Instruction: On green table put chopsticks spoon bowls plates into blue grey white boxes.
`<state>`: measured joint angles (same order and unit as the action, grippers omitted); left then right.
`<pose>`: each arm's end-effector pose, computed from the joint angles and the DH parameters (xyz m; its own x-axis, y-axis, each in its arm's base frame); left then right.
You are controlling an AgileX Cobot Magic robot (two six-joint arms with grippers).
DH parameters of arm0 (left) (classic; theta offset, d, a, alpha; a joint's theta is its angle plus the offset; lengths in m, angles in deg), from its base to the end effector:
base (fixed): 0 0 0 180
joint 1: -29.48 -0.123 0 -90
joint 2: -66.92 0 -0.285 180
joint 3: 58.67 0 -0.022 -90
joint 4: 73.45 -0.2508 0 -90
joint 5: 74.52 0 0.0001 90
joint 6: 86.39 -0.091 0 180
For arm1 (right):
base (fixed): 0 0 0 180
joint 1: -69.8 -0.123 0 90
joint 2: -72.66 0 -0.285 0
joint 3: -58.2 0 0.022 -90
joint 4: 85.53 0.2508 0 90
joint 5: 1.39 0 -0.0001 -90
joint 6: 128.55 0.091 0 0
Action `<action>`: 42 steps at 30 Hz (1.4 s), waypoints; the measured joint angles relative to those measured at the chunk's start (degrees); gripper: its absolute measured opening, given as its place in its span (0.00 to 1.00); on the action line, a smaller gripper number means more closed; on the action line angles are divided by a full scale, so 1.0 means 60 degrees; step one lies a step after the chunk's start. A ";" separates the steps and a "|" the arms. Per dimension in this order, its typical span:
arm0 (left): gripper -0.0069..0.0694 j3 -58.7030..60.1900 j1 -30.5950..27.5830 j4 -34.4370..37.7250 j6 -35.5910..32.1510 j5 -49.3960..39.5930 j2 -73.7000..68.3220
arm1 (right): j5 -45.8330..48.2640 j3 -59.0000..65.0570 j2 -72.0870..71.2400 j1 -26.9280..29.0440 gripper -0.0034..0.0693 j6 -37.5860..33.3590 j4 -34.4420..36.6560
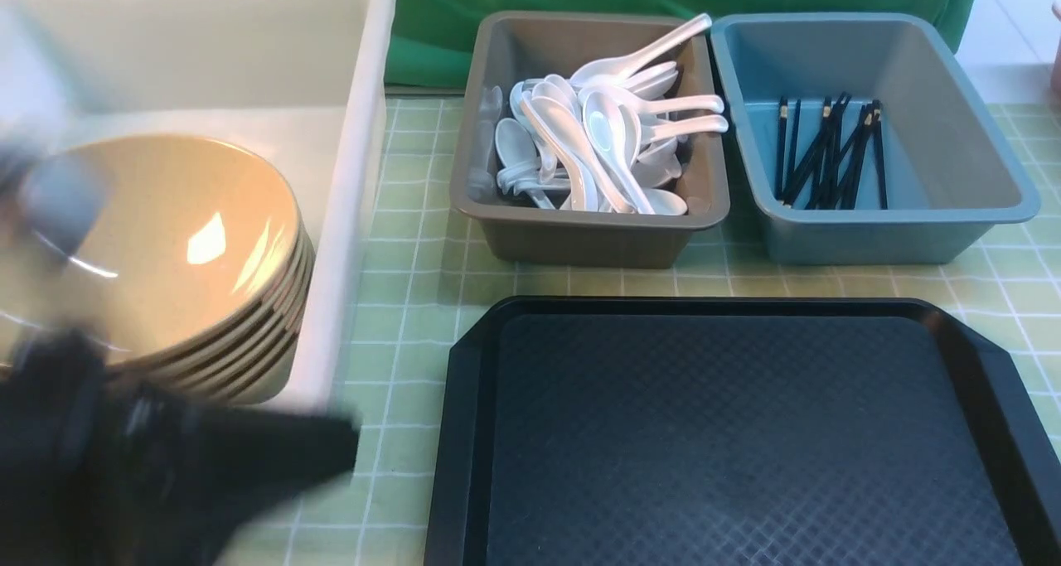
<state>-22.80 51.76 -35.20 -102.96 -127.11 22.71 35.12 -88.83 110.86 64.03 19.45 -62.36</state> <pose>0.0785 -0.0805 0.3402 -0.6447 0.1166 -0.7555 0.6054 0.6813 -0.4115 0.0890 0.0304 0.3774 -0.1849 -0.2388 -0.9533 -0.3735 0.9143 -0.1566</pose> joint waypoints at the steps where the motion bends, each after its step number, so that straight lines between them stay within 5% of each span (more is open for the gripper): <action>1: 0.09 0.0719 0.0000 0.0243 0.0105 0.0297 0.0722 | -0.0191 0.0564 -0.0480 -0.0011 0.25 0.0000 0.0000; 8: 0.09 0.2890 0.0000 0.1343 0.0750 0.1012 0.2905 | -0.2034 0.3128 -0.3238 -0.0172 0.25 -0.0008 0.0012; 29: 0.09 0.3137 0.0000 0.1718 0.0728 0.1849 0.3737 | -0.2250 0.3384 -0.4777 -0.0183 0.27 -0.0054 0.0061; 33: 0.09 0.3240 0.0000 0.1190 0.0363 0.2127 0.3737 | -0.2250 0.3384 -0.4777 -0.0183 0.28 -0.0085 0.0068; 37: 0.09 0.3648 -0.0572 -0.1003 -0.0653 0.3564 0.4003 | -0.2250 0.3384 -0.4777 -0.0183 0.29 -0.0096 0.0068; 42: 0.09 0.3786 -0.1857 -0.3151 -0.0144 0.4296 0.4343 | -0.2250 0.3384 -0.4777 -0.0183 0.30 -0.0107 0.0068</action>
<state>-0.08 40.62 -54.11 -103.83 -101.33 48.77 21.62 -68.53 82.19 62.93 18.81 -61.95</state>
